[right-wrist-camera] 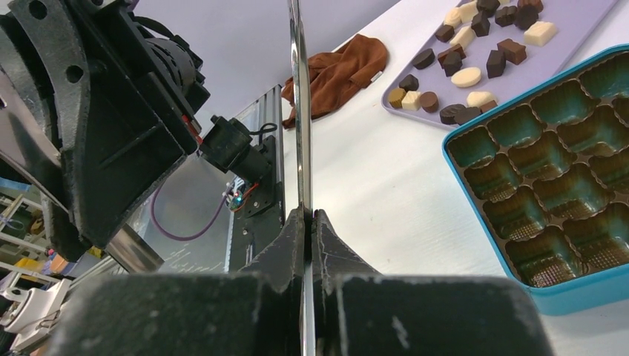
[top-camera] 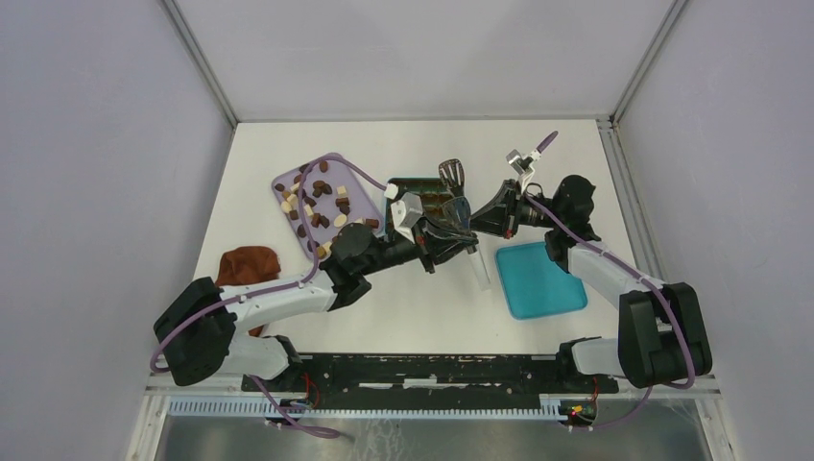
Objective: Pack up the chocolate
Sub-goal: Pick up the clamp from the center of the board.
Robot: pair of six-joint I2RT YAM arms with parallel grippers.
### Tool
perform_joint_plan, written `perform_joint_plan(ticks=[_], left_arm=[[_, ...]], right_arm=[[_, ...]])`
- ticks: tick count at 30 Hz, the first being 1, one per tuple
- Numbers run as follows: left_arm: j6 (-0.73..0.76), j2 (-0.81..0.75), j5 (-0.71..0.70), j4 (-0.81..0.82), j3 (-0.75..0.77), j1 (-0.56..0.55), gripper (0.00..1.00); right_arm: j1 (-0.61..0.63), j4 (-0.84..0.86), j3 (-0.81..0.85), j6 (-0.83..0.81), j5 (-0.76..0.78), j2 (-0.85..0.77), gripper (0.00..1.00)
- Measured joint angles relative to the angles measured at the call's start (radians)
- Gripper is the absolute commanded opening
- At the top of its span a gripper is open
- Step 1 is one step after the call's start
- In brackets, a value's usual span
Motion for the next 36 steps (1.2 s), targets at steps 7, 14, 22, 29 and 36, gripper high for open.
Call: perform_joint_plan(ticks=[7, 14, 22, 29, 36], left_arm=[[-0.051, 0.013, 0.018, 0.035, -0.004, 0.026, 0.18], [-0.125, 0.032, 0.068, 0.031, 0.032, 0.047, 0.61], [-0.163, -0.188, 0.000, 0.021, -0.184, 0.045, 0.89], [-0.278, -0.264, -0.164, 0.221, -0.447, 0.045, 1.00], [-0.420, -0.056, -0.173, 0.381, -0.370, 0.045, 1.00]], right_arm=[[0.000, 0.038, -0.008, 0.023, 0.004, -0.005, 0.00], [-0.019, 0.046, -0.009, 0.022, 0.016, -0.018, 0.00], [-0.025, 0.054, -0.009, 0.044, 0.027, -0.024, 0.00], [-0.025, 0.081, -0.009, 0.146, 0.062, -0.034, 0.00], [-0.025, 0.339, -0.005, 0.534, 0.107, 0.082, 0.00]])
